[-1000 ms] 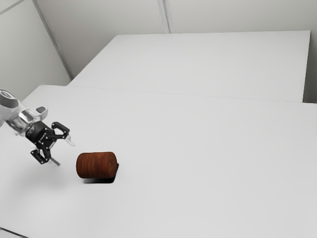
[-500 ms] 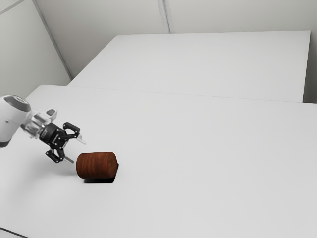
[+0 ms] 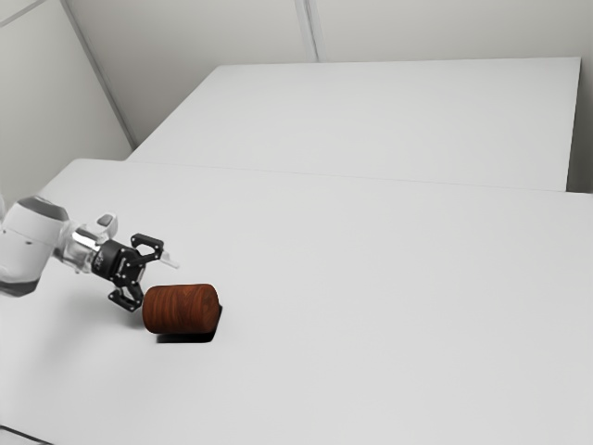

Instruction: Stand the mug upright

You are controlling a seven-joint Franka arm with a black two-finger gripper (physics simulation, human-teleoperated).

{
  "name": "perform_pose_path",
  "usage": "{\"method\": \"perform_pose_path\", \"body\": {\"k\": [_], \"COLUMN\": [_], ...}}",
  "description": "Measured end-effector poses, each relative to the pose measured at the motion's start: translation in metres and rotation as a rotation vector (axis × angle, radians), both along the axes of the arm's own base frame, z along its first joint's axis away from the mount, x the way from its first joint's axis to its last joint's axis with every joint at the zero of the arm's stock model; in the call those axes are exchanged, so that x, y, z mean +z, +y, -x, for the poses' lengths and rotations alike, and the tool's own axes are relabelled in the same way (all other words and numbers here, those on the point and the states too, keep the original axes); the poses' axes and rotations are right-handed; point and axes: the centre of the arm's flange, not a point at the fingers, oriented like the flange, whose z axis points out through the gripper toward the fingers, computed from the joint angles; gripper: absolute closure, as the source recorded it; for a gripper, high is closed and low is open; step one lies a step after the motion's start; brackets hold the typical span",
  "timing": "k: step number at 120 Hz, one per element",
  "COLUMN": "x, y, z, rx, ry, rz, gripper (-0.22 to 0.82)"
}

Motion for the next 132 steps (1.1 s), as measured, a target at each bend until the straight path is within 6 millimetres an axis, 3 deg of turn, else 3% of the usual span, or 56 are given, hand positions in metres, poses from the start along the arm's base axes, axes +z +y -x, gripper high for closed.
{"method": "perform_pose_path", "body": {"k": [8, 30, 47, 71, 88, 97, 117, 132], "x": [-0.002, -0.002, 0.0, 0.012, 0.014, 0.027, 0.086, 0.101], "y": [-0.003, -0.005, -0.009, -0.021, -0.022, -0.029, -0.08, -0.122], "z": [0.002, 0.002, -0.002, -0.015, -0.018, -0.028, -0.058, -0.068], "rx": [0.011, 0.018, 0.011, 0.003, 0.005, -0.028, -0.255, -0.423], "ry": [-0.002, 0.0, -0.003, -0.024, -0.023, -0.042, -0.117, -0.136], "rz": [0.021, 0.037, 0.038, 0.039, 0.035, 0.011, -0.188, -0.39], "gripper": [0.02, 0.46, 0.62, 0.74, 0.75, 0.75, 0.75, 0.76]}}
